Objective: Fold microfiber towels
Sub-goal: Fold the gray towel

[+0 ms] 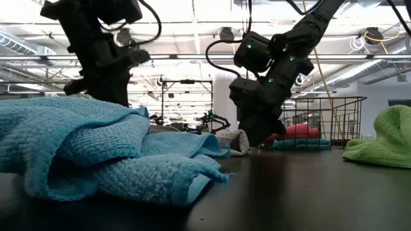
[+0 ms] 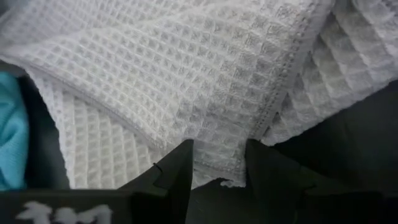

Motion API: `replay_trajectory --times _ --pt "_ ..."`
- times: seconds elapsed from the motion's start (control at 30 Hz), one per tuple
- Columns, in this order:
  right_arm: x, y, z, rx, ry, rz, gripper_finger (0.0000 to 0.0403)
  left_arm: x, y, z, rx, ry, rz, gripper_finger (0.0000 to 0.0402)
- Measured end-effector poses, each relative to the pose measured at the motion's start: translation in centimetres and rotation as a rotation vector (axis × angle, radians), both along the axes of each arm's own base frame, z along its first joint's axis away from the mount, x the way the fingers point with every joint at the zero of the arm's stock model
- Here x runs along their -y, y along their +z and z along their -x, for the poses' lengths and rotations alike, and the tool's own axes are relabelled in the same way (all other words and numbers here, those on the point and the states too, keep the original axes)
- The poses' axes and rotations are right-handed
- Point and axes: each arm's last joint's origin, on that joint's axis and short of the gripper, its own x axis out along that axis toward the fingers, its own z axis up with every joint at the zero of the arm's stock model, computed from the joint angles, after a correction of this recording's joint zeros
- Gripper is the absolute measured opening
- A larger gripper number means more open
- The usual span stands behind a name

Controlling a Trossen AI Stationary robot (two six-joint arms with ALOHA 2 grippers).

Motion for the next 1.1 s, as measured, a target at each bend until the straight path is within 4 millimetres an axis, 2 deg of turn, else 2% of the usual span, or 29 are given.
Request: replay_trajectory --times 0.2,0.33,0.43,0.57,0.63,0.8,0.97,1.1 --pt "0.2 0.2 -0.5 0.055 -0.007 0.006 0.0141 0.0 -2.5 -1.2 -0.072 -0.007 0.058 0.0042" --pt "0.2 0.3 -0.6 0.072 -0.032 -0.067 0.0127 0.1 -3.3 -1.8 -0.062 -0.007 0.058 0.0042" --pt "0.0 0.7 -0.5 0.086 -0.026 -0.09 0.009 0.1 -3.7 -2.1 -0.063 -0.01 0.056 0.0042" --pt "0.0 2.2 -0.5 0.15 -0.016 -0.083 0.0022 0.2 -4.4 -2.4 -0.082 -0.011 0.056 0.0042" --pt "0.0 3.1 -0.6 0.199 -0.009 -0.068 0.0007 0.2 -4.9 -2.5 -0.096 -0.014 0.055 0.0042" --pt "0.0 4.3 0.2 0.191 0.003 -0.054 0.0017 0.2 -5.1 -2.8 -0.081 -0.02 0.055 0.0042" --pt "-0.2 3.8 1.1 0.084 0.026 -0.052 0.0029 0.2 -5.1 -2.9 -0.073 -0.029 0.059 0.0042" --pt "-0.5 2.8 1.8 -0.028 0.039 -0.06 0.0056 0.3 -5.1 -2.9 -0.067 -0.031 0.061 0.0042"
